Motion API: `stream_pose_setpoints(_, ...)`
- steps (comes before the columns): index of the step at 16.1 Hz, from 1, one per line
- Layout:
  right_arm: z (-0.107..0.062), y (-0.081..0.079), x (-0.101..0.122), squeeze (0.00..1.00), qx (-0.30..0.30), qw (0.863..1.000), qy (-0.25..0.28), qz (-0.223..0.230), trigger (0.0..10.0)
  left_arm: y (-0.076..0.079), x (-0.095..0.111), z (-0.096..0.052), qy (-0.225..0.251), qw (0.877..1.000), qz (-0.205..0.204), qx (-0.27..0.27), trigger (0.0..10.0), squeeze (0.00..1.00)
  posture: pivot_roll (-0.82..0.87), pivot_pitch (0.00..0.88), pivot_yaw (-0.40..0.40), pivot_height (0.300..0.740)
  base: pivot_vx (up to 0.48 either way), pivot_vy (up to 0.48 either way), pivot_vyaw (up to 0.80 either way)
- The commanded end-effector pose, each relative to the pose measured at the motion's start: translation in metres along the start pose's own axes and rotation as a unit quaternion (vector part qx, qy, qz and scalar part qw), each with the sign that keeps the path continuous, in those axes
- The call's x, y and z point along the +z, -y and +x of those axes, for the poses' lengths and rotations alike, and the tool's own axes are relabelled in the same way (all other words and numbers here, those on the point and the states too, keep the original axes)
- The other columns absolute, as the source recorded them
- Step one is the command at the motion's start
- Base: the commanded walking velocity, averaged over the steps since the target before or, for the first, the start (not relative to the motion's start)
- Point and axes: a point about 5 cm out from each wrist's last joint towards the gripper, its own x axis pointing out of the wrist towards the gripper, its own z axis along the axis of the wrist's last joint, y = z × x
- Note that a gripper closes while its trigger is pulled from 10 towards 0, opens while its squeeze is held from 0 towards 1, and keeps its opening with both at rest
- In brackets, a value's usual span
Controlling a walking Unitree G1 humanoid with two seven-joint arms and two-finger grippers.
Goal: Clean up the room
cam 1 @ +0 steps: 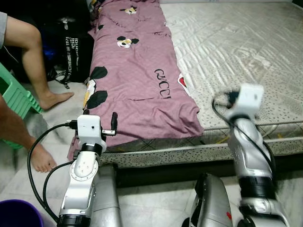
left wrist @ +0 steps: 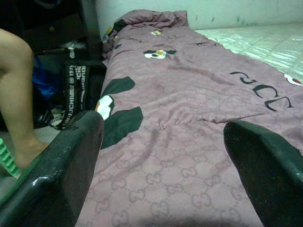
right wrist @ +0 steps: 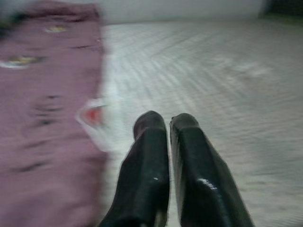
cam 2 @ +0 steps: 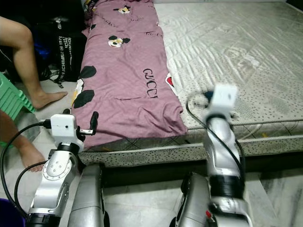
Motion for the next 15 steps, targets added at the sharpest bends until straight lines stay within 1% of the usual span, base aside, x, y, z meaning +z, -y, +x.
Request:
stream_pose_setpoints(1, -0.003, -0.018, -0.025, 1.0, 0.057, 0.995, -0.075, 0.02, 10.0, -0.001, 0.001, 0.003, 0.004, 1.0, 0.005, -0.001, 10.0, 0.0, 0.1, 0.0, -0.003, 0.485, 0.0, 0.0, 0.0)
stream_pose_setpoints(2, -0.005, -0.022, -0.038, 1.0, 0.071, 0.992, -0.107, 0.016, 10.0, -0.001, 0.002, 0.003, 0.004, 1.0, 0.004, -0.001, 10.0, 0.0, 0.1, 0.0, -0.003, 0.485, 0.0, 0.0, 0.0)
stream_pose_setpoints(3, -0.01, -0.029, -0.059, 1.0, 0.097, 0.983, -0.155, 0.001, 10.0, 0.0, 0.002, 0.003, 0.005, 1.0, 0.003, 0.0, 10.0, 0.0, 0.11, 0.0, -0.006, 0.485, 0.0, 0.0, 0.0)
stream_pose_setpoints(4, -0.012, -0.032, -0.071, 1.0, 0.095, 0.979, -0.181, 0.002, 10.0, 0.0, 0.002, 0.003, 0.005, 1.0, 0.003, 0.0, 10.0, 0.0, 0.11, 0.0, -0.006, 0.485, 0.0, 0.0, 0.0)
stream_pose_setpoints(6, -0.011, -0.034, -0.079, 1.0, 0.08, 0.976, -0.201, 0.012, 10.0, -0.001, 0.002, 0.001, 0.004, 1.0, 0.003, 0.001, 10.0, 0.0, 0.12, 0.0, -0.004, 0.485, 0.0, 0.0, 0.0)
stream_pose_setpoints(7, -0.01, -0.034, -0.08, 1.0, 0.073, 0.977, -0.202, 0.007, 10.0, -0.002, 0.002, 0.001, 0.003, 1.0, 0.004, 0.001, 10.0, 0.0, 0.12, 0.0, -0.004, 0.485, 0.0, 0.0, 0.0)
stream_pose_setpoints(8, -0.006, -0.029, -0.072, 1.0, 0.048, 0.984, -0.17, 0.007, 10.0, -0.003, 0.002, 0.0, 0.002, 1.0, 0.006, 0.0, 10.0, 0.0, 0.13, 0.0, 0.0, 0.485, 0.0, 0.0, 0.0)
stream_pose_setpoints(9, -0.004, -0.025, -0.062, 1.0, 0.035, 0.99, -0.138, 0.009, 10.0, -0.003, 0.002, 0.0, 0.002, 1.0, 0.007, 0.0, 10.0, 0.0, 0.13, 0.0, 0.001, 0.485, 0.0, 0.0, 0.0)
stream_pose_setpoints(10, -0.002, -0.021, -0.054, 1.0, 0.025, 0.993, -0.116, 0.009, 10.0, -0.004, 0.001, 0.0, 0.001, 1.0, 0.007, -0.001, 10.0, 0.0, 0.12, 0.0, 0.005, 0.485, 0.0, 0.0, 0.0)
stream_pose_setpoints(12, -0.001, -0.015, -0.049, 1.0, 0.009, 0.995, -0.095, 0.009, 10.0, -0.003, 0.001, 0.0, 0.001, 1.0, 0.007, -0.002, 10.0, 0.0, 0.12, 0.0, 0.006, 0.485, 0.0, 0.0, 0.0)
stream_pose_setpoints(13, -0.002, -0.013, -0.049, 1.0, 0.01, 0.995, -0.095, -0.001, 10.0, -0.002, 0.001, 0.0, 0.001, 1.0, 0.007, -0.004, 10.0, 0.0, 0.12, 0.0, 0.006, 0.485, 0.0, 0.0, 0.0)
stream_pose_setpoints(15, -0.004, -0.014, -0.055, 1.0, 0.016, 0.994, -0.109, 0.003, 10.0, -0.002, 0.001, 0.001, 0.0, 1.0, 0.007, -0.005, 10.0, 0.0, 0.12, 0.0, 0.006, 0.485, 0.0, 0.0, 0.0)
